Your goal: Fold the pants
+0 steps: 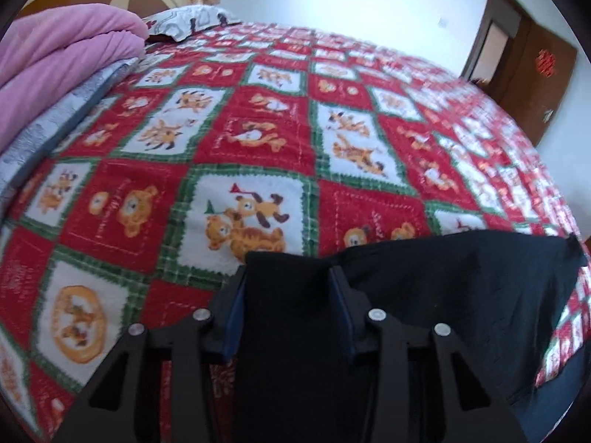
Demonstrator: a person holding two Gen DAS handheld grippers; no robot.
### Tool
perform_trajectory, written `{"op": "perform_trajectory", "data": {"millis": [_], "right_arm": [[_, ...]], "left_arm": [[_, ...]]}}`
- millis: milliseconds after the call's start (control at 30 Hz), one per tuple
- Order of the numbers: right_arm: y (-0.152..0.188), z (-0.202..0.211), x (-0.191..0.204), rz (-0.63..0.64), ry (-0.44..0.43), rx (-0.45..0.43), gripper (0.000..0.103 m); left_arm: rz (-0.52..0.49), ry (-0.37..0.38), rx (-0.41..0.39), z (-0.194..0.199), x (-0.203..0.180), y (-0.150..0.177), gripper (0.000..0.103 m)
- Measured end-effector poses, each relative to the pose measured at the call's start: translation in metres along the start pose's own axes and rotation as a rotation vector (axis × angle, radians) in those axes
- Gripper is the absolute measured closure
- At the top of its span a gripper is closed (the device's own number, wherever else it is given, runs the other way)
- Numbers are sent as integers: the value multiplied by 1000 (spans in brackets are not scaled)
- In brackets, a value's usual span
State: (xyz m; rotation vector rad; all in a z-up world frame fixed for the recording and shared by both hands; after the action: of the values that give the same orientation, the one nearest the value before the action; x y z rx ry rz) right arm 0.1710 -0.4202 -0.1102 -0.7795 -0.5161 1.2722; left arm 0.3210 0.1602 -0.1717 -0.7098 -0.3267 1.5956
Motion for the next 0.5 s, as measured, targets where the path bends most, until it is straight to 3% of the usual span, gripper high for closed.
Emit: {"op": "perform_trajectory", "data": {"millis": [100,367,500], "right_arm": [[-25,-27,-21,-27,5,35,57],[-108,-95,-79,-149,65,67,57],[-131,-130,-88,-163,61,92,57]], "left_arm": [[40,44,-4,0,8,0,61],[25,15,-45,0,5,0,66],[20,7,-51,-1,5,1,66]]}}
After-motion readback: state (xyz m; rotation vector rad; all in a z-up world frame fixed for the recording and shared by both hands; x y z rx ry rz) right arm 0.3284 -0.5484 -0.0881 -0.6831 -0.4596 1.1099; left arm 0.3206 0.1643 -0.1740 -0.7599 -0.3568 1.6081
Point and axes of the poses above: each gripper's, at about its wrist camera, not at the fingertips, and z roughly against the way its jaws point, x to its left, y to its underside, the point moved 1 cm from there along -z, roughly the way its jaws point, and after that the axes turned 6 degrees about y, right-handed, at the moved point
